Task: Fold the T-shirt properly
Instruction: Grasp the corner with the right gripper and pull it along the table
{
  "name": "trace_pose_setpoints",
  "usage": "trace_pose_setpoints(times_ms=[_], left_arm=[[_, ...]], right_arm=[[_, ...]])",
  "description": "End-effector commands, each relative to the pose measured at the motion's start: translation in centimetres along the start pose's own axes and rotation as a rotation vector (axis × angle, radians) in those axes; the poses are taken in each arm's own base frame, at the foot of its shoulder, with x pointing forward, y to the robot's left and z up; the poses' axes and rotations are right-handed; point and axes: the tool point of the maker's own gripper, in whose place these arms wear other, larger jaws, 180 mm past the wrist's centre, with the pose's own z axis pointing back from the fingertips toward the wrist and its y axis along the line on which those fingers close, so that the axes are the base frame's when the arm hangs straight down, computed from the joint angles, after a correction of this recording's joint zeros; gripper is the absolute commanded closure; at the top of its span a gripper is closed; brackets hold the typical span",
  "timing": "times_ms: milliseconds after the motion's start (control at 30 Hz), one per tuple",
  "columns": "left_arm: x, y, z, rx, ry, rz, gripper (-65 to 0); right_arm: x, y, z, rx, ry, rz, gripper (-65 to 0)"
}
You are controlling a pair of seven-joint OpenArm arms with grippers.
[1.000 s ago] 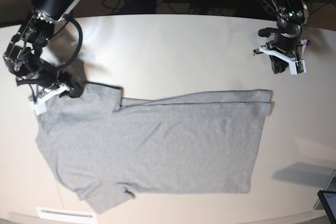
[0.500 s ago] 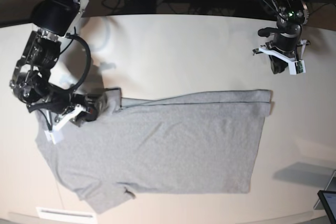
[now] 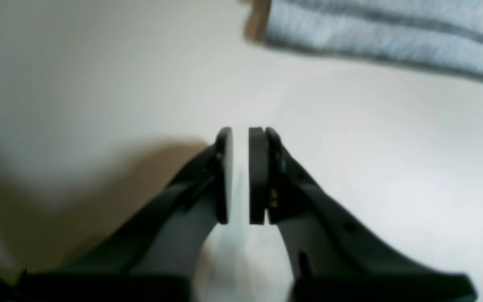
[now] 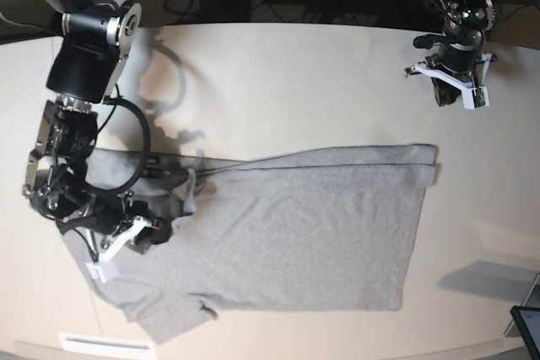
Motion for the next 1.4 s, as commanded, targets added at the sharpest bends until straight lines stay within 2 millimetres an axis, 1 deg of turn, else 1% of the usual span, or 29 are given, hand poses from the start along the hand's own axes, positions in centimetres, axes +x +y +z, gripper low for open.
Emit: trace_pose_setpoints(times_ms=[0, 133, 200, 267, 367, 500, 600, 667, 767, 933, 1067, 1233, 1300, 1333, 1367], left_arm=[[1.3, 0.3, 0.2, 0.003, -0.045, -0.012, -6.2], [0.9, 0.4, 0.5, 0.004, -0.034, -0.018, -6.0], [0.8, 0.4, 0.5, 0.005, -0.031, -0.018, -6.0], [0.6, 0.5, 0.5, 0.005, -0.026, -0.019, -6.0], [0.2, 0.5, 0.7, 0.006, -0.017, -0.020, -6.0], [-0.6, 0.6, 1.0, 0.008, 0.002, -0.024, -5.9], [-0.7, 0.7, 1.0, 0.008, 0.005, -0.024, -5.9], [-1.3, 0.8, 1.3, 0.009, 0.022, -0.028, -5.9], [-1.6, 0.8, 1.5, 0.010, 0.028, -0.030, -5.9], [-1.7, 0.9, 1.5, 0.010, 0.031, -0.031, -5.9], [-1.7, 0.8, 1.5, 0.010, 0.031, -0.028, -5.9], [-1.7, 0.8, 1.5, 0.010, 0.031, -0.028, -5.9], [-1.7, 0.8, 1.5, 0.010, 0.031, -0.028, -5.9], [-1.7, 0.8, 1.5, 0.010, 0.031, -0.028, -5.9], [-1.7, 0.8, 1.5, 0.010, 0.031, -0.028, -5.9]], right_arm=[[2.4, 1.2, 0.1, 0.029, -0.053, 0.044, 0.0], [3.0, 0.7, -1.1, 0.024, -0.059, 0.061, 0.0], [3.5, 0.2, -1.3, 0.014, -0.068, 0.060, 0.0], [3.9, 0.1, -1.7, 0.015, -0.079, 0.056, 0.0], [4.7, -0.8, -1.7, 0.001, -0.097, 0.043, 0.0], [6.1, -1.2, -2.1, 0.001, -0.138, 0.023, 0.0], [7.0, -1.6, -2.2, -0.004, -0.154, 0.008, 0.0], [7.4, -1.9, -2.4, -0.005, -0.166, -0.004, 0.0], [7.8, -2.4, -2.6, -0.009, -0.206, -0.022, 0.0], [7.9, -3.1, -2.9, -0.016, -0.247, -0.049, 0.0], [8.5, -3.2, -2.7, -0.018, -0.286, -0.051, 0.0], [8.1, -3.4, -2.8, -0.024, -0.278, -0.060, -0.1], [7.4, -3.7, -2.9, -0.029, -0.267, -0.068, -0.3], [7.3, -3.8, -2.9, -0.031, -0.266, -0.069, -0.6], [7.2, -3.9, -2.9, -0.033, -0.265, -0.069, -2.2]])
